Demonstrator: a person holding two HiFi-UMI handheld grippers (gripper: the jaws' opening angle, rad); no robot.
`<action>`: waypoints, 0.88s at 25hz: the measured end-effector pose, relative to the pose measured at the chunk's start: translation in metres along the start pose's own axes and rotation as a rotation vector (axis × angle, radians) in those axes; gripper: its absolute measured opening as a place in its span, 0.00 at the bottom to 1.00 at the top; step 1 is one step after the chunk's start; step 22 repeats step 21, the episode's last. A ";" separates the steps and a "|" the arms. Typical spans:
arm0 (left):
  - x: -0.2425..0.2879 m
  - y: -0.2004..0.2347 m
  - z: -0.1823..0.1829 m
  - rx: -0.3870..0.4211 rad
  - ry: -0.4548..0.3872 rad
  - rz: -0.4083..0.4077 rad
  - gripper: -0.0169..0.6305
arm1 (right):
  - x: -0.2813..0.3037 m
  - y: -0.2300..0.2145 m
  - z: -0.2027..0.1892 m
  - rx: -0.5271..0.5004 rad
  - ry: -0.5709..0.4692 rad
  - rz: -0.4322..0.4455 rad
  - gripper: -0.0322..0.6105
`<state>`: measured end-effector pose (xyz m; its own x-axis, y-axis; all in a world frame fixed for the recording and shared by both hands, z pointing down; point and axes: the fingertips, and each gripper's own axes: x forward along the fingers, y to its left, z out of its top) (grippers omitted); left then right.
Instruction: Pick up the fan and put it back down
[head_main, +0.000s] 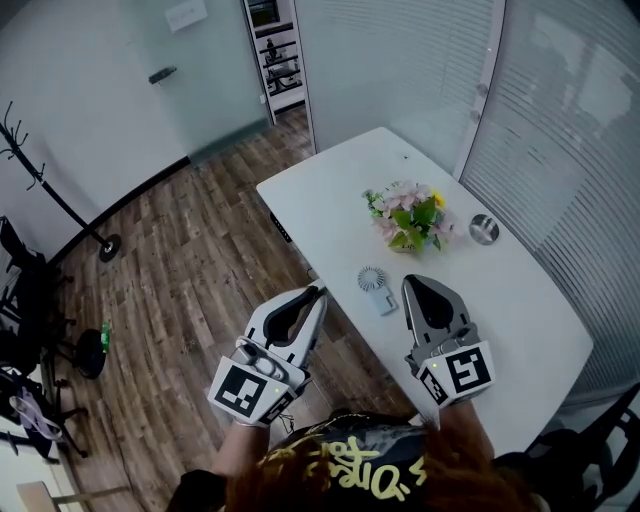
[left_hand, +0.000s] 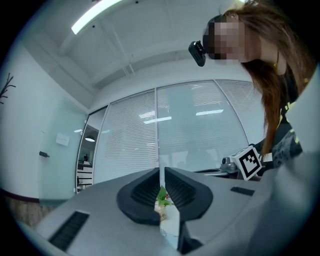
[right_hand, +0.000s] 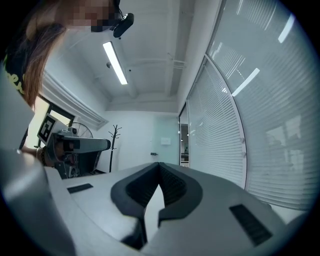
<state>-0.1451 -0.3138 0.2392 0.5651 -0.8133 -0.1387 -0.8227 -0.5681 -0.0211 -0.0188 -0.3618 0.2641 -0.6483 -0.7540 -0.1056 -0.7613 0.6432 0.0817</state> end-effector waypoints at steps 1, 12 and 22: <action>0.001 -0.001 -0.002 0.004 0.004 0.002 0.04 | 0.000 0.000 -0.001 -0.002 0.002 0.001 0.05; -0.007 0.002 -0.004 -0.012 -0.006 0.037 0.01 | -0.007 0.008 -0.001 -0.018 0.014 -0.004 0.05; -0.010 0.001 -0.002 -0.019 -0.024 0.037 0.01 | -0.011 0.012 -0.003 -0.022 0.028 -0.001 0.05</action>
